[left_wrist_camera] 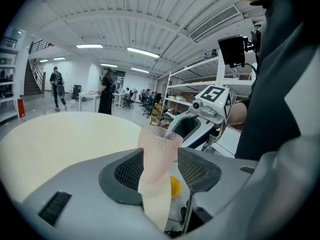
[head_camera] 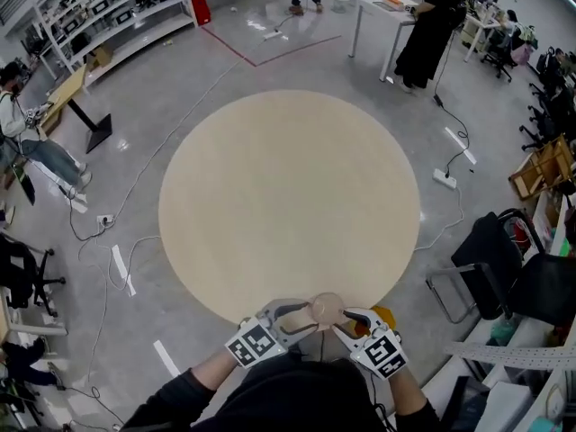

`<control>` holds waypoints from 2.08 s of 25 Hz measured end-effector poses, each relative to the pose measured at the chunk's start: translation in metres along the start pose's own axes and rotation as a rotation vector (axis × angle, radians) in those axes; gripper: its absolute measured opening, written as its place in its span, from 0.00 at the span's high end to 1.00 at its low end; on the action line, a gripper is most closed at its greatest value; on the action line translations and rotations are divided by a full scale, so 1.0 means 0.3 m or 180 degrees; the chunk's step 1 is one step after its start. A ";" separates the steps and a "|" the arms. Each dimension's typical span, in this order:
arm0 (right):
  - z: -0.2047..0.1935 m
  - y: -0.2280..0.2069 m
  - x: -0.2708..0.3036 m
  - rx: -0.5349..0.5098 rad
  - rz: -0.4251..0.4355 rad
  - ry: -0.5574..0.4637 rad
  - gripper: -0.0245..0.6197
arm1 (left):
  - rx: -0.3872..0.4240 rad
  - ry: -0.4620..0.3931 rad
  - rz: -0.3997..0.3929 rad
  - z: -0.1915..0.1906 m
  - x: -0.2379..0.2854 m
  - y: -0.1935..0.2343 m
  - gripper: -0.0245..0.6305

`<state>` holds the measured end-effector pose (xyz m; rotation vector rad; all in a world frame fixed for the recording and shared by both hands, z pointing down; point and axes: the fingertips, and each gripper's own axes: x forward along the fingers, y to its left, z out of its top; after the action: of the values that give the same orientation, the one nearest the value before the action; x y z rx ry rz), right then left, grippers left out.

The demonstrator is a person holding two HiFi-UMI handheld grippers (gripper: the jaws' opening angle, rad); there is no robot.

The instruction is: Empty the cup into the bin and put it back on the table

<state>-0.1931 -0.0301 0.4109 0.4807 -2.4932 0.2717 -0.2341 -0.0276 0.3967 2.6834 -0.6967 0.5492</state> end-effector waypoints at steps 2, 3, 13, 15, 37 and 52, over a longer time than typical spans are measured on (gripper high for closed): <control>0.019 0.001 0.059 -0.0023 0.0033 0.0039 0.74 | 0.0001 -0.0046 0.0065 -0.016 -0.032 0.045 0.61; 0.026 0.003 0.086 -0.0047 0.0054 0.0062 0.73 | 0.0016 -0.0058 0.0103 -0.027 -0.047 0.064 0.61; 0.049 -0.036 0.335 -0.0519 0.0172 0.0395 0.73 | 0.0048 0.0096 0.0693 -0.167 -0.106 0.249 0.62; 0.049 -0.046 0.382 -0.0647 0.0155 0.0475 0.73 | 0.0022 0.0132 0.0803 -0.195 -0.113 0.285 0.62; -0.023 -0.095 0.584 -0.0778 0.0339 0.0759 0.73 | -0.0249 0.0712 0.1417 -0.392 -0.052 0.439 0.61; -0.040 -0.093 0.549 -0.0494 0.0131 0.0724 0.73 | -0.0541 0.0641 0.1507 -0.471 -0.107 0.404 0.61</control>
<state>-0.3024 -0.0978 0.5183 0.3164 -2.2823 0.1386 -0.3628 -0.0609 0.5309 2.2649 -1.2636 0.8188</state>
